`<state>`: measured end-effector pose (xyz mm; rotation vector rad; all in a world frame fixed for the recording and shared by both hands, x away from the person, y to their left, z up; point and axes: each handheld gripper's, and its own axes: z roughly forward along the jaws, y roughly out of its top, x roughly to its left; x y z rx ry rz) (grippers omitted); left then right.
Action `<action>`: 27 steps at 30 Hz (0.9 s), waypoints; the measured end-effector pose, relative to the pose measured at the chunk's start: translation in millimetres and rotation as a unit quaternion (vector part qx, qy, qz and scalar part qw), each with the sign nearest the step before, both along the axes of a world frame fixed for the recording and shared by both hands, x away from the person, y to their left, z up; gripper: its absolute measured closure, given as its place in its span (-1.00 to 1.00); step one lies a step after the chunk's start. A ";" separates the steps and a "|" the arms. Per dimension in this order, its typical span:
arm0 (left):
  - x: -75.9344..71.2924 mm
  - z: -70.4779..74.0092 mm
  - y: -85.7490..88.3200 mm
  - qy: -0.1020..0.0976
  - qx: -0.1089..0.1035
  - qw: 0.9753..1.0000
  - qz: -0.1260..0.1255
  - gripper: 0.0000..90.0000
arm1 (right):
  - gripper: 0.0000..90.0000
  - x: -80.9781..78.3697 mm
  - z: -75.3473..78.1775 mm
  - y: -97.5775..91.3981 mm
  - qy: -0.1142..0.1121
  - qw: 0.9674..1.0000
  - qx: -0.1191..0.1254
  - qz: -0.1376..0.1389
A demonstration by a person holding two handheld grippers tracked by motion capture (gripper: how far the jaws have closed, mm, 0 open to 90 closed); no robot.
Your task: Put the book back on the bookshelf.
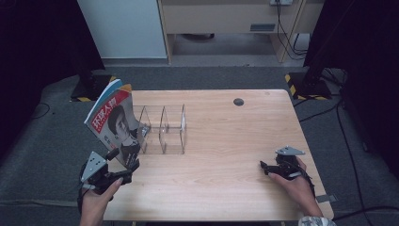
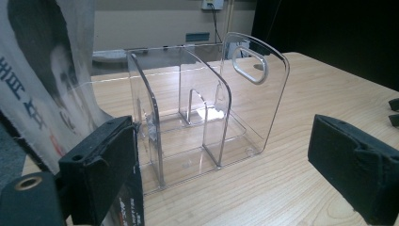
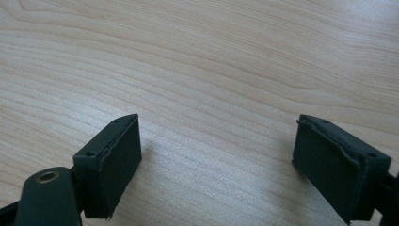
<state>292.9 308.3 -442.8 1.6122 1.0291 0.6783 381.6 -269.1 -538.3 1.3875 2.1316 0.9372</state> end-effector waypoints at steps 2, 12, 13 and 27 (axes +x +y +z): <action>2.4 -1.1 -1.4 0.001 0.002 1.000 -0.001 -0.83 | -0.64 0.0 0.0 0.0 0.000 1.000 0.000 0.000; 12.0 -2.1 -13.6 0.005 0.007 1.000 -0.012 -0.82 | -0.64 -0.1 0.0 0.0 0.000 1.000 0.000 0.000; 13.2 -1.9 -15.6 0.006 0.009 1.000 -0.015 -0.82 | -0.64 -0.1 0.0 0.1 0.000 1.000 0.000 0.000; 31.0 -1.9 -47.6 0.002 0.024 0.999 -0.045 -0.83 | -0.65 -0.3 0.0 0.1 0.000 1.000 0.000 -0.001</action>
